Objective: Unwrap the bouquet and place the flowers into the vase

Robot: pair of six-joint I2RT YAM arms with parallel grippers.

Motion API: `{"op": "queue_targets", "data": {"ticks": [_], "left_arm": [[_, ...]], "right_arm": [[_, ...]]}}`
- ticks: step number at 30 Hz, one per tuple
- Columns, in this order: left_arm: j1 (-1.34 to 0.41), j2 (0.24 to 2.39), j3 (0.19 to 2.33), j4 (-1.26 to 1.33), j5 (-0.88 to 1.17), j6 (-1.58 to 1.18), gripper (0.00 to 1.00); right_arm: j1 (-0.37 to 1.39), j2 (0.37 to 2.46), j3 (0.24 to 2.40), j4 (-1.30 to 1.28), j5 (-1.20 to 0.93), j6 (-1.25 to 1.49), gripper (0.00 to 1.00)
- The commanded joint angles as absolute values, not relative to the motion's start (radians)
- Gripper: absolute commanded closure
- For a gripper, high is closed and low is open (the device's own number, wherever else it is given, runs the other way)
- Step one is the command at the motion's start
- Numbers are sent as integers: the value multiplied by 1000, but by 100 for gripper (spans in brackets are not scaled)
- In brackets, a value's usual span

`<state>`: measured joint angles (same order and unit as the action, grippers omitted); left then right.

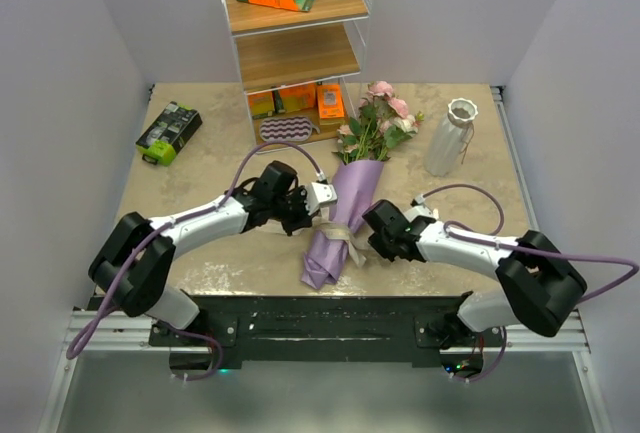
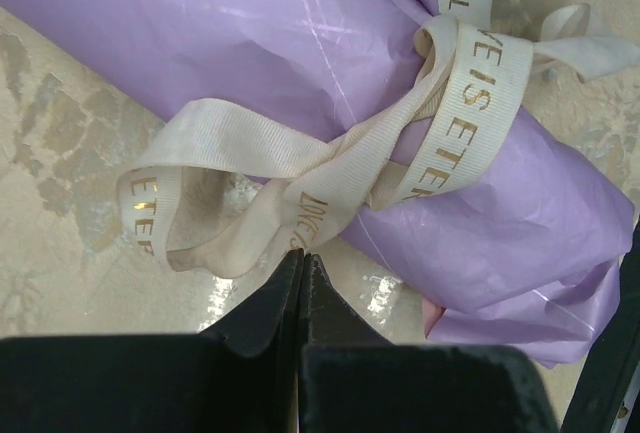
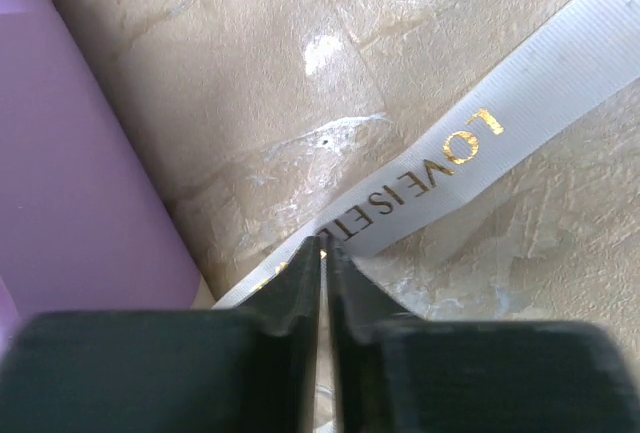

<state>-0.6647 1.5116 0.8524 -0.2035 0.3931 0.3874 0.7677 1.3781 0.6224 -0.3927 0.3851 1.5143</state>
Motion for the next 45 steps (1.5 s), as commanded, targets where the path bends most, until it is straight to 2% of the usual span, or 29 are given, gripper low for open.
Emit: {"op": "queue_targets", "data": {"ticks": [1, 7, 8, 9, 11, 13, 16, 23, 27, 32, 36, 38, 41, 42, 43, 45], "left_arm": [[-672, 1454, 854, -202, 393, 408, 100], [-670, 1419, 857, -230, 382, 423, 100], [-670, 1419, 857, -233, 383, 423, 100], [-670, 1420, 857, -236, 385, 422, 100], [-670, 1425, 861, -239, 382, 419, 100], [-670, 1424, 862, -239, 382, 416, 100], [-670, 1416, 862, -244, 374, 416, 100], [-670, 1410, 873, -270, 365, 425, 100], [-670, 1404, 870, -275, 364, 425, 100], [-670, 1385, 868, -287, 362, 428, 100], [-670, 1373, 876, -305, 367, 428, 100], [-670, 1362, 876, -313, 368, 433, 100], [-670, 1348, 876, -324, 365, 434, 100], [-670, 1345, 876, -327, 367, 434, 100], [-670, 1341, 873, -327, 364, 434, 100], [-672, 1338, 874, -328, 357, 434, 100]], "right_arm": [[770, 1401, 560, -448, 434, 1560, 100], [772, 1277, 540, -462, 474, 1534, 98], [773, 1258, 541, -436, 472, 1519, 89], [778, 1234, 543, -413, 468, 1494, 64], [791, 1227, 555, -362, 460, 1442, 47], [805, 1232, 566, -336, 427, 1413, 33], [847, 1235, 558, -264, 388, 1419, 26], [899, 1267, 515, -132, 319, 1526, 24], [907, 1269, 528, -129, 353, 1545, 28], [907, 1313, 546, -92, 388, 1574, 40], [911, 1362, 545, -72, 410, 1637, 59], [917, 1367, 520, -49, 413, 1650, 65], [919, 1335, 514, -92, 448, 1661, 83], [919, 1312, 517, -116, 466, 1657, 96], [917, 1290, 526, -142, 483, 1652, 100], [919, 1214, 537, -218, 544, 1641, 100]]}}
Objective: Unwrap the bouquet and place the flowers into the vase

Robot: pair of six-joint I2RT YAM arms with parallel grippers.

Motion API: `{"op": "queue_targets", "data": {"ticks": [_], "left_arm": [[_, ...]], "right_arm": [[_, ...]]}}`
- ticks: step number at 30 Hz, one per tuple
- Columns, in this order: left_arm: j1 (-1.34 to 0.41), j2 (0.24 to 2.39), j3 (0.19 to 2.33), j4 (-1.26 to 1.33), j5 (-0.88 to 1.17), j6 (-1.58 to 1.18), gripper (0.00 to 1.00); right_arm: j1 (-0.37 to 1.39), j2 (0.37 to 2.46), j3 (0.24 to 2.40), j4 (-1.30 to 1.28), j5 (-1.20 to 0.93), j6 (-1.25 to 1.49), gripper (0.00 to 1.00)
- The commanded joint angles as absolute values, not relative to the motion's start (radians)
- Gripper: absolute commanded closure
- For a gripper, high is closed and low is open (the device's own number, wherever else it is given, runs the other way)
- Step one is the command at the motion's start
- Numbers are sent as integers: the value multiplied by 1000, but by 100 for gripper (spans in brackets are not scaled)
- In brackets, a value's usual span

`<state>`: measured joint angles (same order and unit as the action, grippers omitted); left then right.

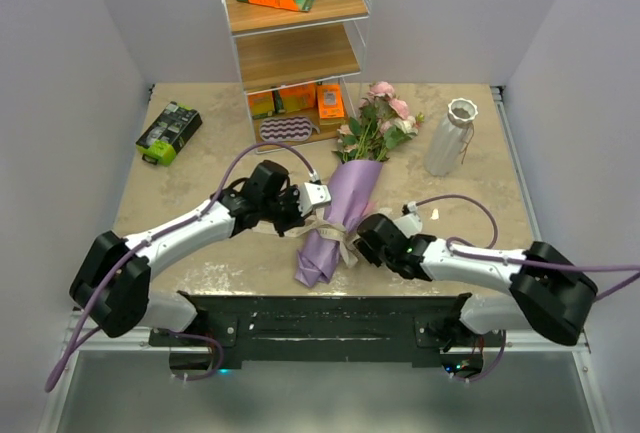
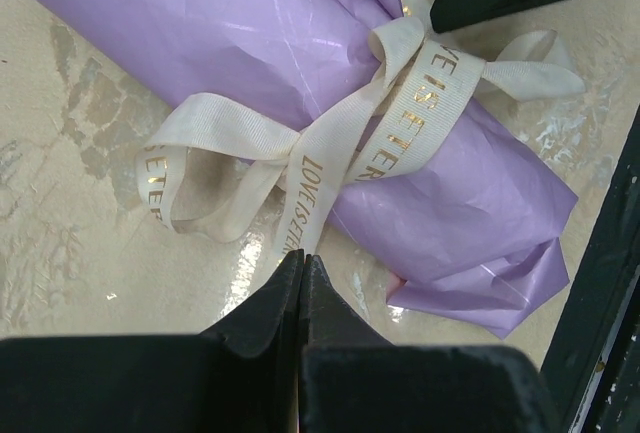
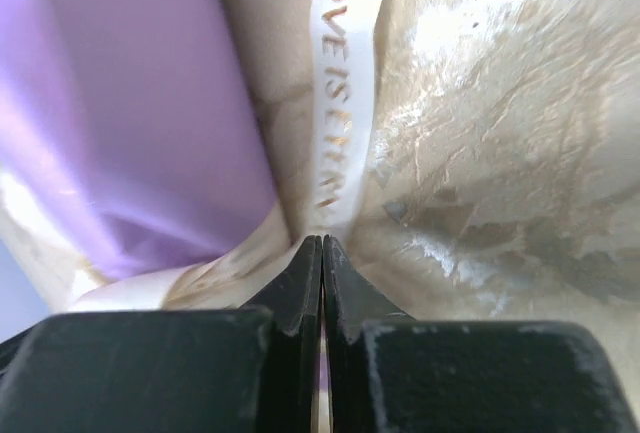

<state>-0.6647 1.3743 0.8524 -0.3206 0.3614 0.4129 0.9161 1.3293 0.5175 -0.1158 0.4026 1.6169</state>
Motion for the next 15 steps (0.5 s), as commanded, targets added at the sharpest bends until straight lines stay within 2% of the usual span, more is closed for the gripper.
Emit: {"op": "queue_targets", "data": {"ticks": [1, 8, 12, 13, 14, 15], "left_arm": [[-670, 1336, 877, -333, 354, 434, 100], [-667, 1322, 891, -354, 394, 419, 100], [-675, 1365, 885, -344, 434, 414, 100], [-675, 1394, 890, -339, 442, 420, 95], [-675, 1410, 894, -337, 463, 423, 91], [-676, 1425, 900, -336, 475, 426, 86]], "right_arm": [[919, 1191, 554, -244, 564, 1635, 100], [917, 1057, 638, -466, 701, 1568, 100], [919, 1017, 652, -486, 713, 1412, 100], [919, 1014, 650, -492, 694, 1376, 100], [917, 1014, 647, -480, 677, 1330, 97], [919, 1014, 643, -473, 658, 1245, 74]]}}
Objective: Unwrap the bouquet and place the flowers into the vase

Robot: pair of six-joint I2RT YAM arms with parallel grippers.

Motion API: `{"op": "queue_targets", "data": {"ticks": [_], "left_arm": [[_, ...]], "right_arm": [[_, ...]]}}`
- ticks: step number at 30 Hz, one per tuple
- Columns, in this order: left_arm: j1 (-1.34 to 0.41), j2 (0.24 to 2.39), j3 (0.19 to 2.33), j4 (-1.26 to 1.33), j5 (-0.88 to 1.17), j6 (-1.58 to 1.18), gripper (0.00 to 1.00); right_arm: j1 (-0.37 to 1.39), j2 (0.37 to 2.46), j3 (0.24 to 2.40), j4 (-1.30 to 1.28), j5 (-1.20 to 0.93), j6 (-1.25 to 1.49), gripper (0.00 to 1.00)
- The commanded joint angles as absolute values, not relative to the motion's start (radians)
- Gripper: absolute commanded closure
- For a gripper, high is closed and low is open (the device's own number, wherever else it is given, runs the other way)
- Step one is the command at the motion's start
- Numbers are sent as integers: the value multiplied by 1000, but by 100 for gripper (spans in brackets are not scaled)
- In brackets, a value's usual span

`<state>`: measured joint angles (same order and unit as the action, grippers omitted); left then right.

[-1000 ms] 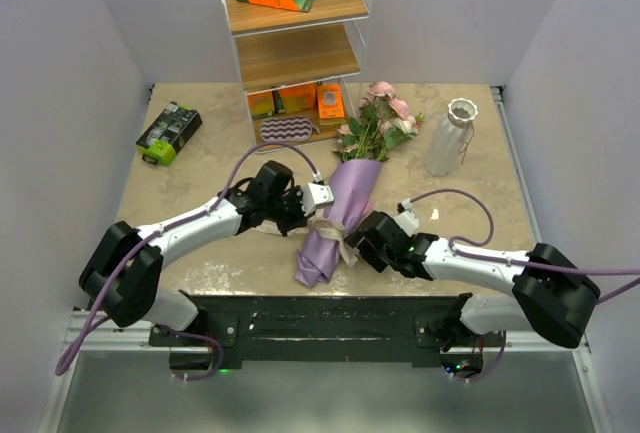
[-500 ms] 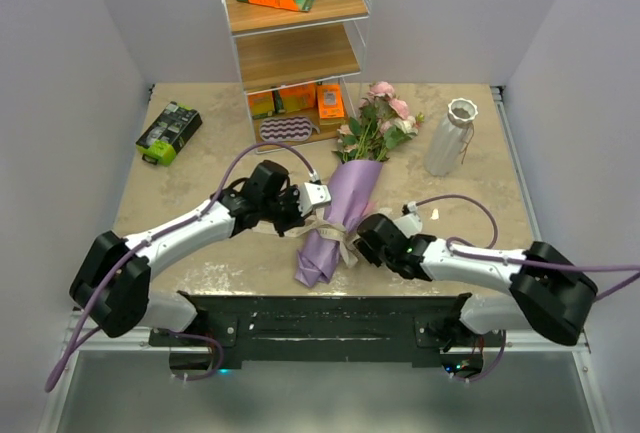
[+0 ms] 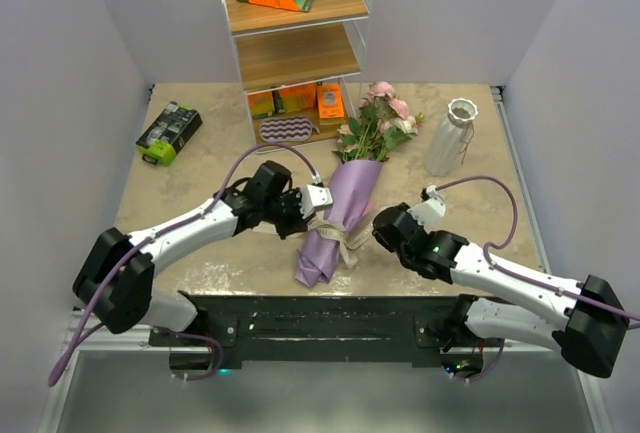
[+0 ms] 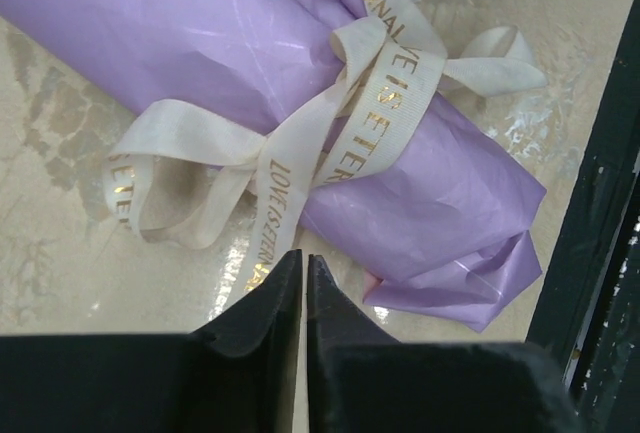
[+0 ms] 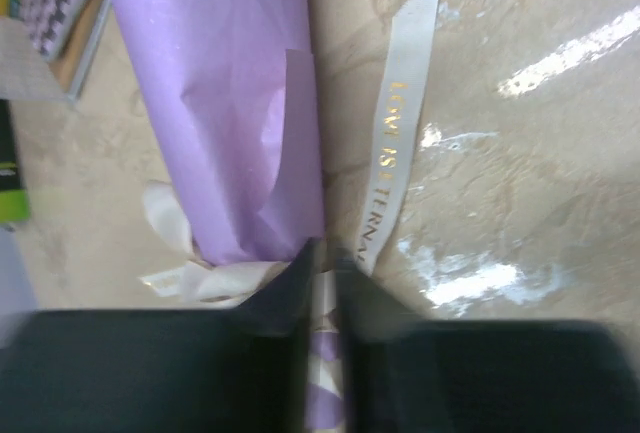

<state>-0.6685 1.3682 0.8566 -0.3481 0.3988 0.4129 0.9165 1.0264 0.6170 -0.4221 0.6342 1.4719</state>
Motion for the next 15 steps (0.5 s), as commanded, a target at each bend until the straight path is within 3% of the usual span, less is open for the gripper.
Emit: {"op": "queue_targets", "data": {"ticks": [1, 3, 4, 13, 14, 15], "left_arm": [[-676, 1454, 913, -328, 485, 428, 74], [-676, 1483, 933, -321, 500, 429, 68], [-675, 1506, 949, -315, 500, 431, 64], [-676, 1548, 927, -201, 454, 459, 59], [-676, 1543, 917, -187, 450, 465, 55], [-676, 1531, 899, -166, 443, 474, 44]], "right_arm": [[920, 1012, 635, -468, 625, 1212, 62], [928, 1008, 630, -459, 611, 1140, 42], [942, 1002, 630, -457, 612, 1120, 40], [1058, 1035, 768, -485, 666, 916, 39], [1068, 1045, 781, -494, 673, 907, 39], [1077, 1049, 801, -500, 676, 890, 40]]}}
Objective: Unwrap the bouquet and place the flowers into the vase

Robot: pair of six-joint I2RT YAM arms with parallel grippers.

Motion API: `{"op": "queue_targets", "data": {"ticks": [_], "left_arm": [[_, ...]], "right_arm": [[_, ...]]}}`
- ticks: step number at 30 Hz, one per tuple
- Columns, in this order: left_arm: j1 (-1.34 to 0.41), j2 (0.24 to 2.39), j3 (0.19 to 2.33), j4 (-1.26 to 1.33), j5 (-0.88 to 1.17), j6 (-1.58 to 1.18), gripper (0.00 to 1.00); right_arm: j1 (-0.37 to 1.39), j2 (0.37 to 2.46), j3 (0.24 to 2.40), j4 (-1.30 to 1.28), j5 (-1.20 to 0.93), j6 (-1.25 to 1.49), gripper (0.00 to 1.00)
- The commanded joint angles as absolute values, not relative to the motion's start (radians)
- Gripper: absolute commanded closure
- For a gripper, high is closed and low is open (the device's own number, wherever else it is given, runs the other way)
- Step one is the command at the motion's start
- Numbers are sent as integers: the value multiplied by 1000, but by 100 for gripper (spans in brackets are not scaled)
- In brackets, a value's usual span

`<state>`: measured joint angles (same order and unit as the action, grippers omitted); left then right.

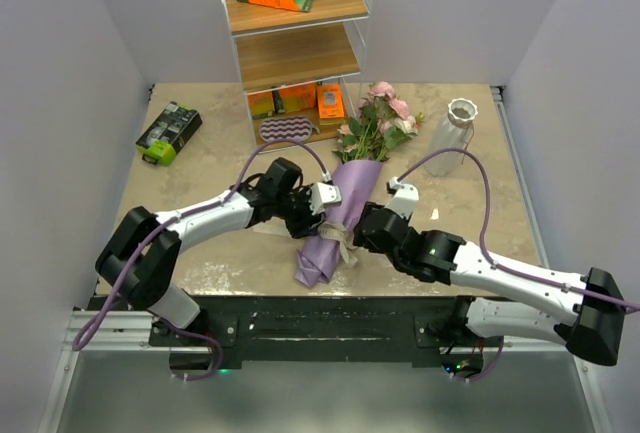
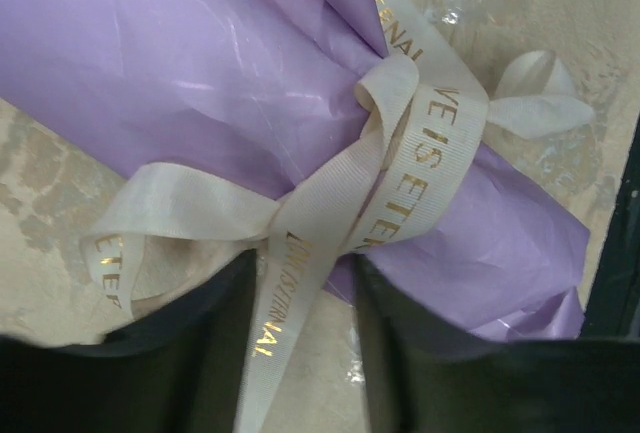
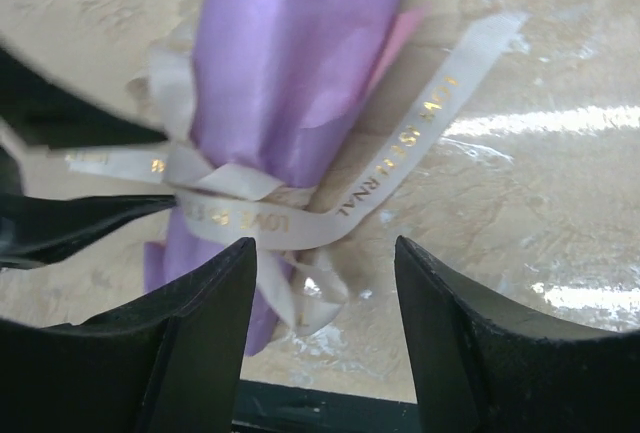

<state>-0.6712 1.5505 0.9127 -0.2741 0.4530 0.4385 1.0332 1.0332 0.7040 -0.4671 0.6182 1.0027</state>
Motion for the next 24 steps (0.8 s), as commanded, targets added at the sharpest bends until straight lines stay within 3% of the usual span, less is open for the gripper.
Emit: {"op": "queue_targets", "data": {"ticks": [1, 3, 5, 8, 9, 10, 15, 24], "left_arm": [[-676, 1525, 890, -155, 440, 480, 42], [-676, 1523, 876, -149, 443, 506, 43], [-675, 1529, 877, -159, 443, 521, 50], [-676, 1536, 874, -160, 446, 534, 80], [-675, 1531, 870, -153, 443, 532, 95], [-675, 1526, 865, -147, 433, 532, 100], [-666, 1497, 893, -166, 411, 519, 100], [-606, 1411, 1054, -353, 459, 494, 100]], "right_arm": [[1097, 1049, 808, -509, 680, 882, 40], [1115, 1046, 824, -512, 684, 856, 42], [1137, 1042, 830, -508, 681, 825, 45], [1164, 1035, 834, -499, 675, 795, 46], [1181, 1038, 838, -500, 676, 775, 47], [1189, 1045, 841, -502, 684, 764, 48], [1262, 1091, 868, -486, 730, 666, 48], [1328, 1281, 905, -394, 813, 459, 35]]}}
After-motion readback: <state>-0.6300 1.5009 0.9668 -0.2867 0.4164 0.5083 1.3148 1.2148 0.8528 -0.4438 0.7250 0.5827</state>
